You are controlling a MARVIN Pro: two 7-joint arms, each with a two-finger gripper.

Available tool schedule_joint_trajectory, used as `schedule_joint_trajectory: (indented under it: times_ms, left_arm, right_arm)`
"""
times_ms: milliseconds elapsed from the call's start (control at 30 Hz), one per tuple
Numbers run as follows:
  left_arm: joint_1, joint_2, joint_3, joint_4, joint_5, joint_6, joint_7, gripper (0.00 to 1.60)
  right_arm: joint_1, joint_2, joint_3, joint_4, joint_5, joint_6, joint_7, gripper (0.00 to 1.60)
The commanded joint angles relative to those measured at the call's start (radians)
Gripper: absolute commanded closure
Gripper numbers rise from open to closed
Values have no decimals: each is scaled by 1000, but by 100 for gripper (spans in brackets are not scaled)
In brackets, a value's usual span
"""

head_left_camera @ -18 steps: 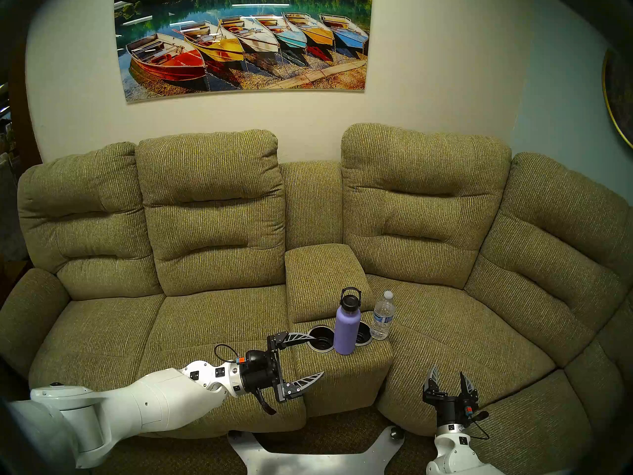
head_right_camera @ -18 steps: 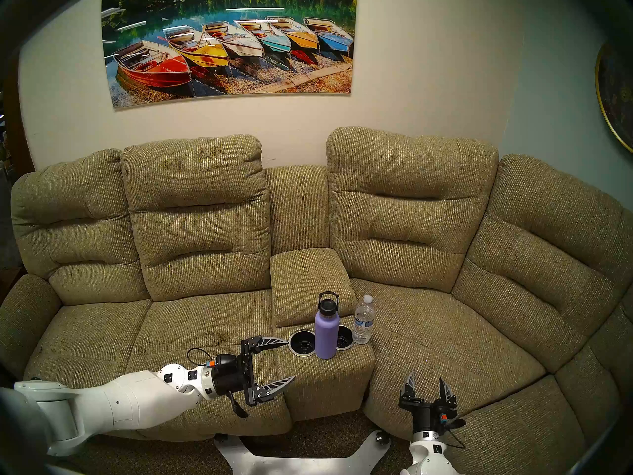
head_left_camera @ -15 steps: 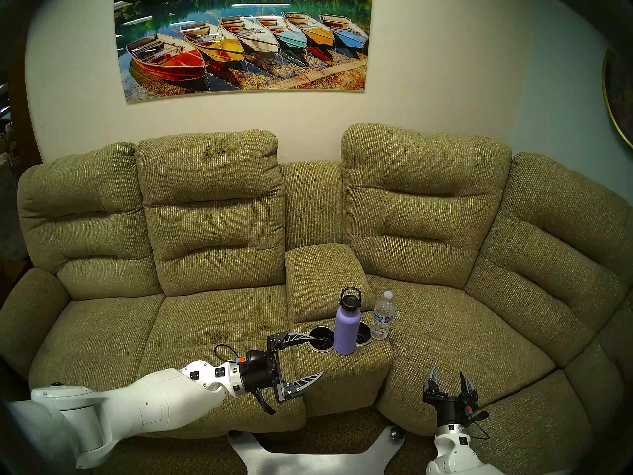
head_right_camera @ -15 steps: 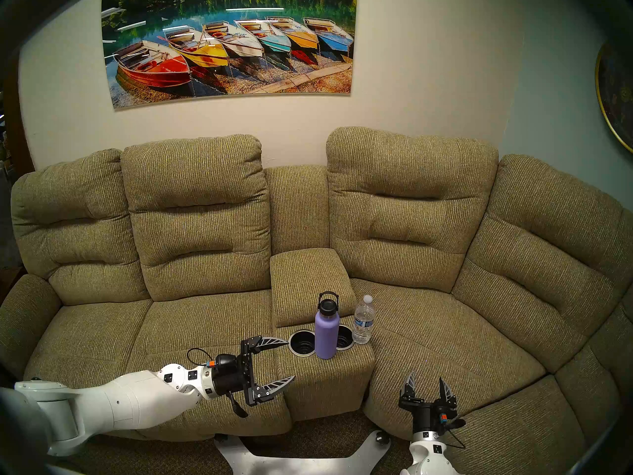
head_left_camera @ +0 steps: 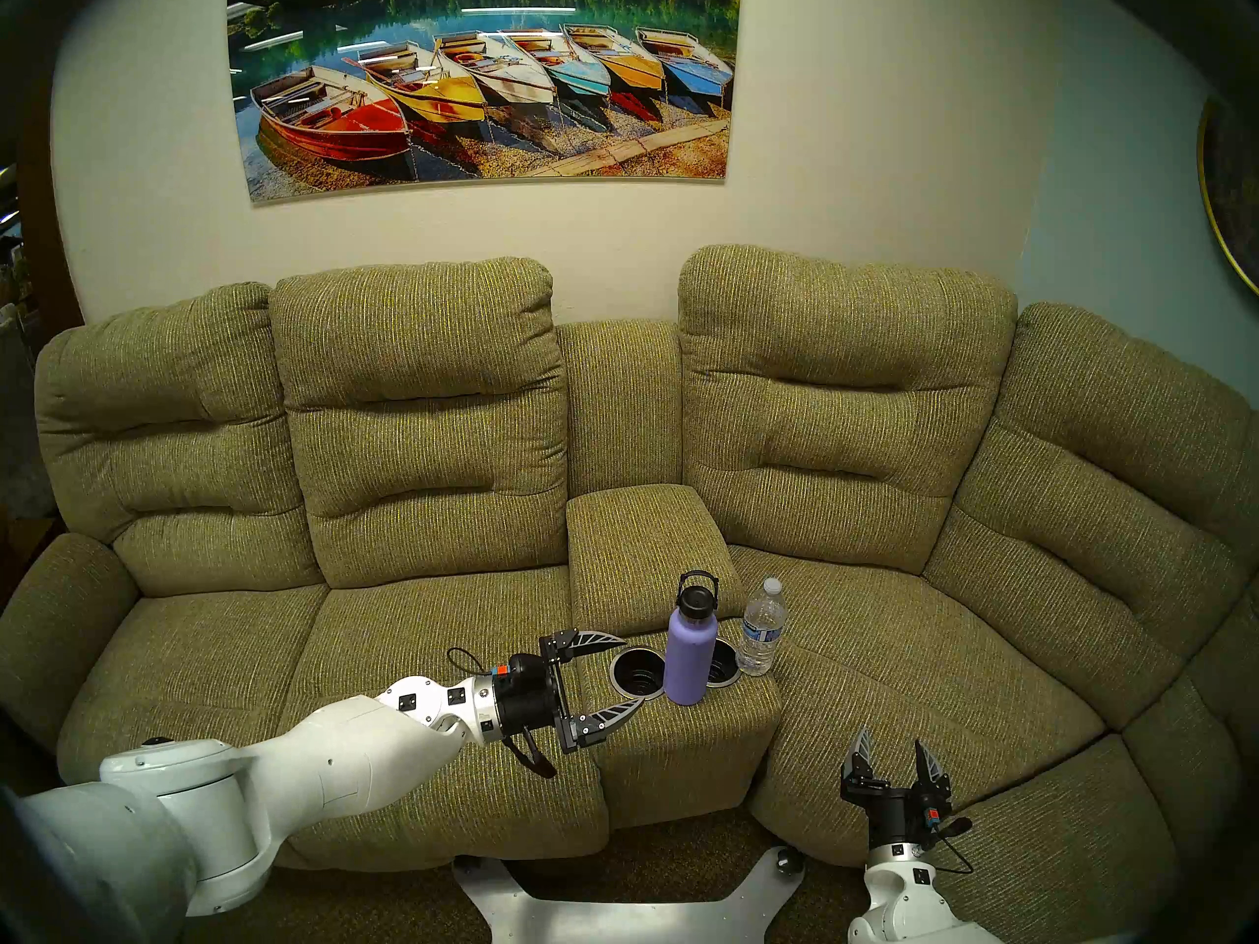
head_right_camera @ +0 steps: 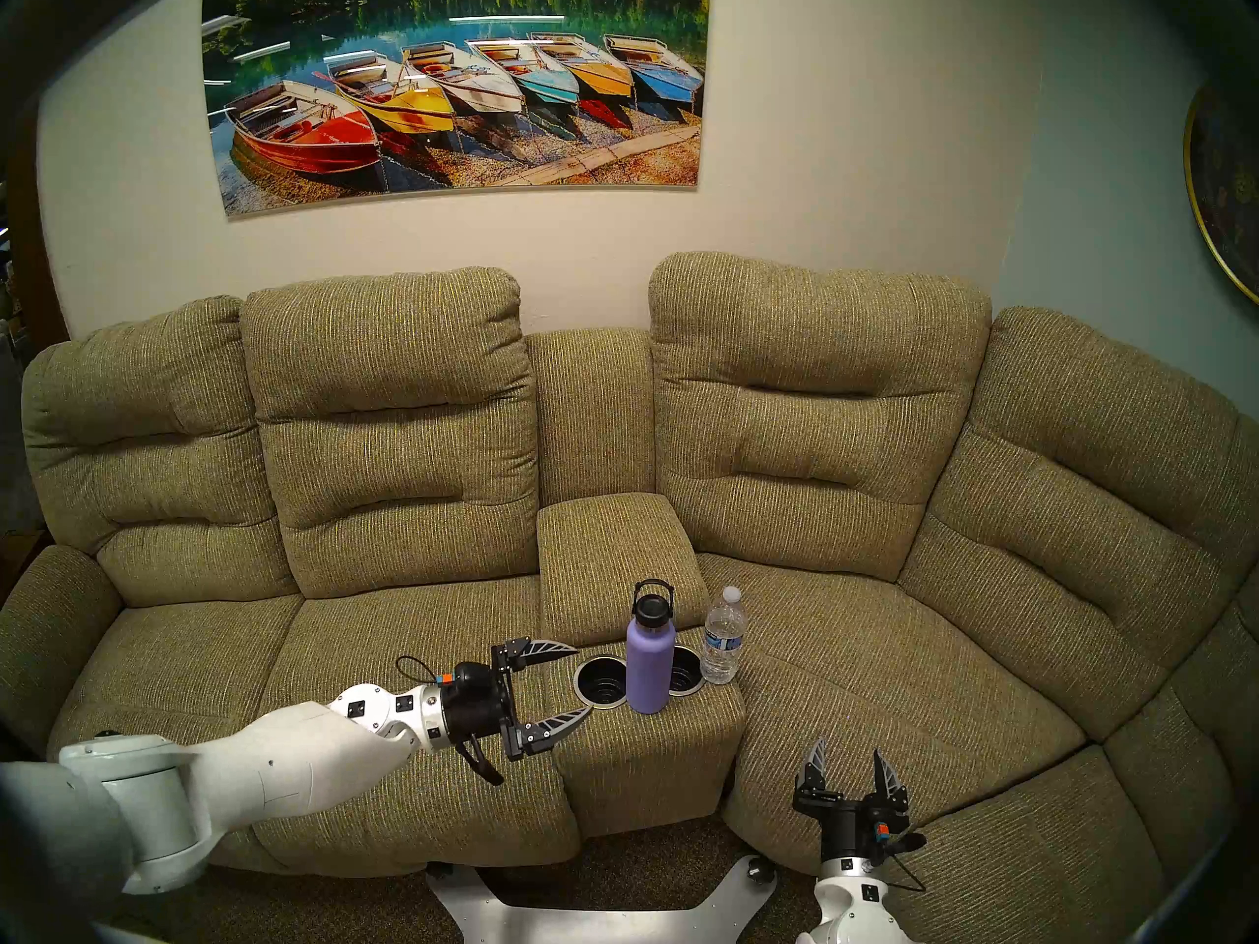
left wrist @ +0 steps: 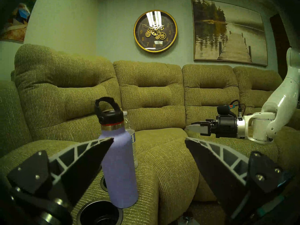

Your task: Put bottles into cup holders

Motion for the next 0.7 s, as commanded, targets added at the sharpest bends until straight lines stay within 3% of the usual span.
schedule_joint_trajectory:
  times_ms: [0, 100, 333, 667]
  left_arm:
    - [-82, -97, -4, 76, -20, 33, -25, 0]
    - [-98, -145, -17, 152, -33, 34, -66, 0]
    - [-119, -190, -31, 234, -58, 38, -145, 0]
    - [-168, -272, -41, 352, -66, 63, -171, 0]
  right_arm:
    - [1, -1, 1, -7, 1, -3, -1, 0]
    - [1, -1, 1, -7, 1, -3, 0, 0]
    - [1, -2, 2, -7, 1, -3, 0, 0]
    - [2, -2, 2, -6, 0, -3, 1, 0]
